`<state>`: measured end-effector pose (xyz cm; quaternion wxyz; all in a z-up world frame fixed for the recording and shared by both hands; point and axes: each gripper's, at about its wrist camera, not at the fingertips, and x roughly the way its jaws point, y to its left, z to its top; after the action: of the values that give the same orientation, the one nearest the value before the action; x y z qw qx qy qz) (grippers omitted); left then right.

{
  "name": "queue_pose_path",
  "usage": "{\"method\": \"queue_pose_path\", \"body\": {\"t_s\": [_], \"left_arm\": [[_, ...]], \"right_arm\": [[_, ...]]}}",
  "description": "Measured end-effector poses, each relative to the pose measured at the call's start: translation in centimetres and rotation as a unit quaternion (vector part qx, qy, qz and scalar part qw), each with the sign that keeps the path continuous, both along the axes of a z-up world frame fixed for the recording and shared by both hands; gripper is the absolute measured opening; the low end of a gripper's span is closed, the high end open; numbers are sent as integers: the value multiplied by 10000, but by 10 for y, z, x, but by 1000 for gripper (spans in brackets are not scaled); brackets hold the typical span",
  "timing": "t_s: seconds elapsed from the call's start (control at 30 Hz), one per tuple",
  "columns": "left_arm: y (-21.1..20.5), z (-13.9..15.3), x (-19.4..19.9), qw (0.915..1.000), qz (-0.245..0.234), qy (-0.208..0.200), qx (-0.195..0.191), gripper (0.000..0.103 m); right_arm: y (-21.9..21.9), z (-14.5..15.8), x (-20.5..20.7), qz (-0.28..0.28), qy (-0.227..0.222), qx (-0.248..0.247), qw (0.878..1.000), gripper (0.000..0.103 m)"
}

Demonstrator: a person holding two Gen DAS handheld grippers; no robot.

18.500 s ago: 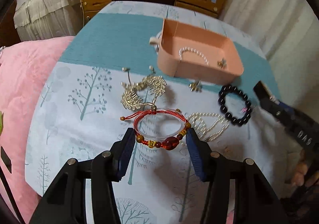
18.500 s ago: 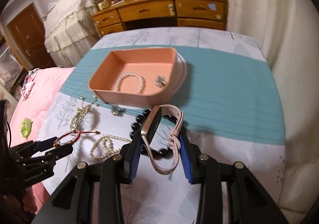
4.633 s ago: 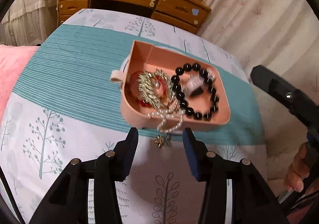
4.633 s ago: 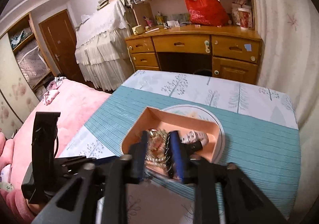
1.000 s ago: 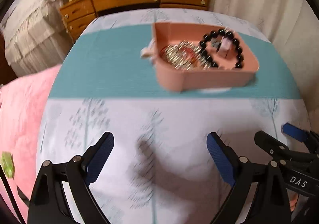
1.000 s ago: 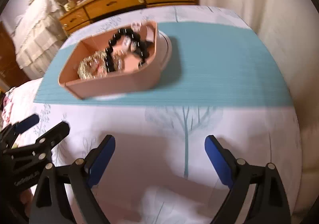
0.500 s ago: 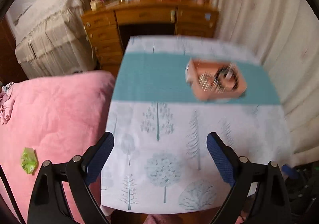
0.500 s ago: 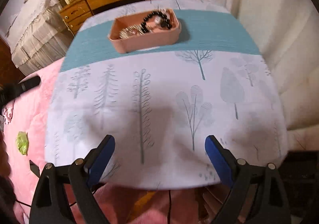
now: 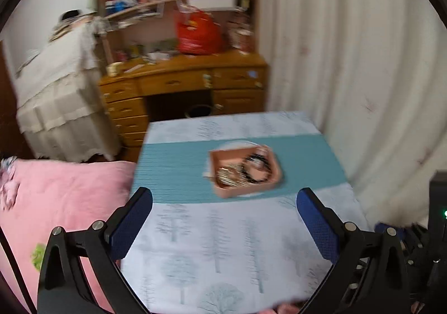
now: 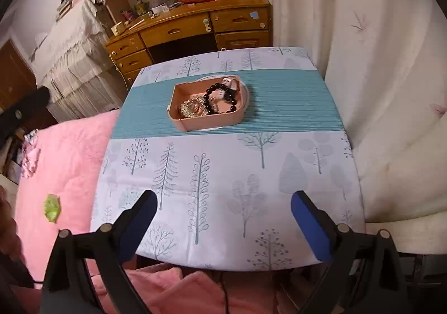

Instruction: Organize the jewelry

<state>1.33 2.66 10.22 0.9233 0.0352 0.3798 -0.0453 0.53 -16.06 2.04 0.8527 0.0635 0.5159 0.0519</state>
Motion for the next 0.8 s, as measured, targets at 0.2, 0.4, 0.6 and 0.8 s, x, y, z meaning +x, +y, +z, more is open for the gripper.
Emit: {"method": "queue_pose_path", "body": {"t_s": [0.2,0.4,0.6,0.8], "left_arm": [[-45,-21,-12,9946,-32,-168,1024,102],[-23,-35,-4,9987,308,280,283,102],[-1,-60,-4,9952,631,743,26,102],[6,-54,-13,9959,717,537,89,102]], "right_arm": [[-24,1,-8,-369,62,341,9987,99],[-20,3,-7,-223,-197,114,9995,99],[-11,13,-12,-72,-611,18,9981,100],[9,16,-11,277,-714,-157,9969,100]]}}
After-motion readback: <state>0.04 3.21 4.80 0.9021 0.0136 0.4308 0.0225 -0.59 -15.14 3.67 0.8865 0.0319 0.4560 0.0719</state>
